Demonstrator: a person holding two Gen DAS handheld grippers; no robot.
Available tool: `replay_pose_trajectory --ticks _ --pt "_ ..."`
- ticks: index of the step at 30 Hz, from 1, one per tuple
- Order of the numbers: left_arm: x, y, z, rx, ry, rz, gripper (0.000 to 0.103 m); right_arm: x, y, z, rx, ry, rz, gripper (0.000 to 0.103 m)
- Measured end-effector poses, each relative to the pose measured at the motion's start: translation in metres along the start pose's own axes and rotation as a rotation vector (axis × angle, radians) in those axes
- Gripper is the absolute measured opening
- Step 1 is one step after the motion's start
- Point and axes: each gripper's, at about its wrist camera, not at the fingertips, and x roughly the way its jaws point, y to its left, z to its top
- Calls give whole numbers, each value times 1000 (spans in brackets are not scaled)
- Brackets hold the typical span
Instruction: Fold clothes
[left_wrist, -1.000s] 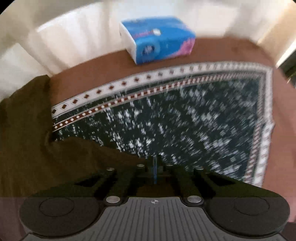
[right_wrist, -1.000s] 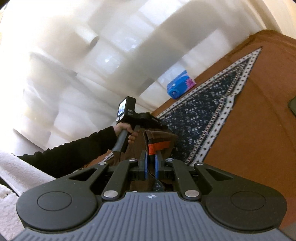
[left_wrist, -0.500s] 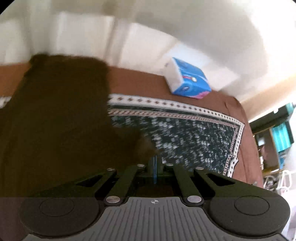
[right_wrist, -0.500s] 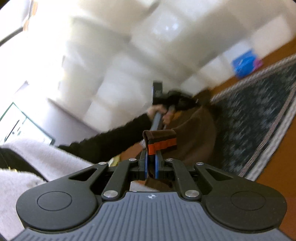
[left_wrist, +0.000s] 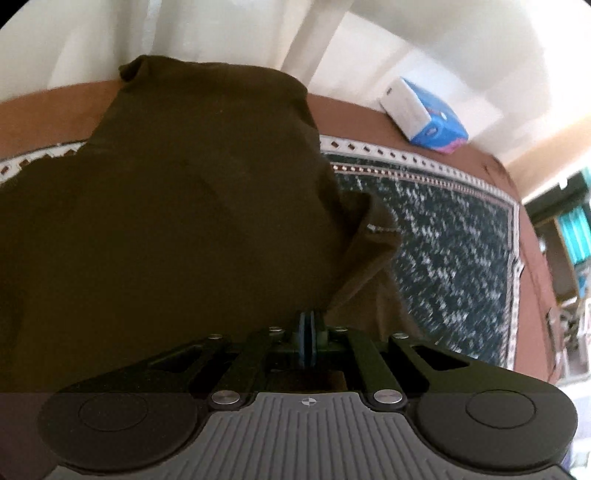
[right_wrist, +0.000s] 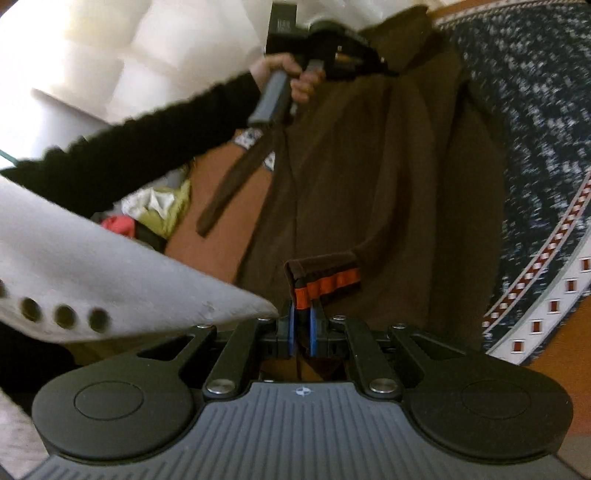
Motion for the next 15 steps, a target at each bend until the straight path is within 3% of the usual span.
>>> replay_pose_trajectory --ticks 5,10,13,15 --pt "-5 10 -5 16 4 5 23 25 10 2 -45 73 -22 11" --pt "-16 19 -7 19 1 -1 23 46 17 -6 -120 231 -57 12" --pt "-24 21 -7 34 -1 -8 23 49 17 -7 -148 316 -89 21" --pt "-32 19 -6 48 -12 -18 24 41 19 -4 -158 350 -105 42"
